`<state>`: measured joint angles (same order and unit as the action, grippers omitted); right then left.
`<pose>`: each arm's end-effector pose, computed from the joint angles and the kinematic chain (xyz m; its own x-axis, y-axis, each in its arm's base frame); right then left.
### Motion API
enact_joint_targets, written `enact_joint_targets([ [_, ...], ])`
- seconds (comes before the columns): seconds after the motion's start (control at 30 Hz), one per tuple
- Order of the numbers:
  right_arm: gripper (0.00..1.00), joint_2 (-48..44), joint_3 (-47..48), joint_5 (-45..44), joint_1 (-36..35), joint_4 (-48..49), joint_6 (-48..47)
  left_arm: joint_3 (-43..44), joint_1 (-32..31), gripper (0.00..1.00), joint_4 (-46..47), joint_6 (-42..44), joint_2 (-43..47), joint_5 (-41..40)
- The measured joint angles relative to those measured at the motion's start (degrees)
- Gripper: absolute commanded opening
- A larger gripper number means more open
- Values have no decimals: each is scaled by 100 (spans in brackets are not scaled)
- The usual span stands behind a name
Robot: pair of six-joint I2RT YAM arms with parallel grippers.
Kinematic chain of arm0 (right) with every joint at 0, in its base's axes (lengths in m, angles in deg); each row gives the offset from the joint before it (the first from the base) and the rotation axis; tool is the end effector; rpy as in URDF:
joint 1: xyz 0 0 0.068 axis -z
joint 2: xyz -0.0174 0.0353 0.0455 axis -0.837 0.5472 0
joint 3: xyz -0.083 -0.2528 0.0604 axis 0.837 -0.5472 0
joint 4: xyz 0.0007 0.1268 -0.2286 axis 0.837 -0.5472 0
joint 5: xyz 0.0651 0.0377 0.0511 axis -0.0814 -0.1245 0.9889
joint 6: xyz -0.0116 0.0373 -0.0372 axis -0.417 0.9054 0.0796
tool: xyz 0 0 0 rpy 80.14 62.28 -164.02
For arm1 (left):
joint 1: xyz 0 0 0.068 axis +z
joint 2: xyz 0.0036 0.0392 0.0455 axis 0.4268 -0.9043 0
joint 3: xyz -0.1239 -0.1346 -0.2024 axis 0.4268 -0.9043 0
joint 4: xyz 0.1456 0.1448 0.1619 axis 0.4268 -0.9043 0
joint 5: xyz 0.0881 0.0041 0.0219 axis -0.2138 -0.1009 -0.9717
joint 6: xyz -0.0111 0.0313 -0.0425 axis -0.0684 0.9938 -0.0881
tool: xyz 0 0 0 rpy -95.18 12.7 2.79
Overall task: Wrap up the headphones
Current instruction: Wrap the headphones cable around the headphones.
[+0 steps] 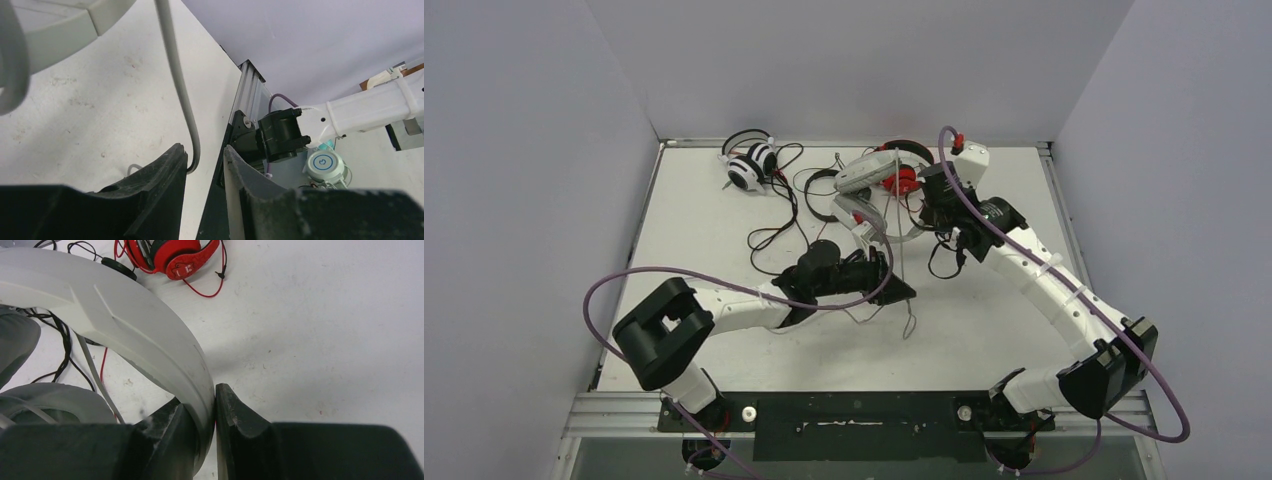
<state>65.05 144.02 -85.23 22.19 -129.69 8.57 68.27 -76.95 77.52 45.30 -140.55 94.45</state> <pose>0.2476 0.1509 0.3619 -0.5539 0.3543 -0.7534 0.2169 0.9351 0.2803 0.1984 -0.2766 0.2270 -0.7503 -0.0666 -0.6577 0.6297 0.2311 -0.7417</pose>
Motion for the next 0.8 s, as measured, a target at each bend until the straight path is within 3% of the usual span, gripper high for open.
enact_joint_targets([
  [0.37, 0, 216, 1351, 798, 531, -1298, -492, -533, -125, 31, 1803, 240, -721, -151],
  [0.6, 0, 247, 2669, 931, 1196, -844, -87, -1064, -177, 31, 1895, -144, -1646, -199],
  [0.8, 0, 254, 3014, 1193, 1346, -717, -4, -1239, -225, 31, 2271, -295, -1753, -267],
])
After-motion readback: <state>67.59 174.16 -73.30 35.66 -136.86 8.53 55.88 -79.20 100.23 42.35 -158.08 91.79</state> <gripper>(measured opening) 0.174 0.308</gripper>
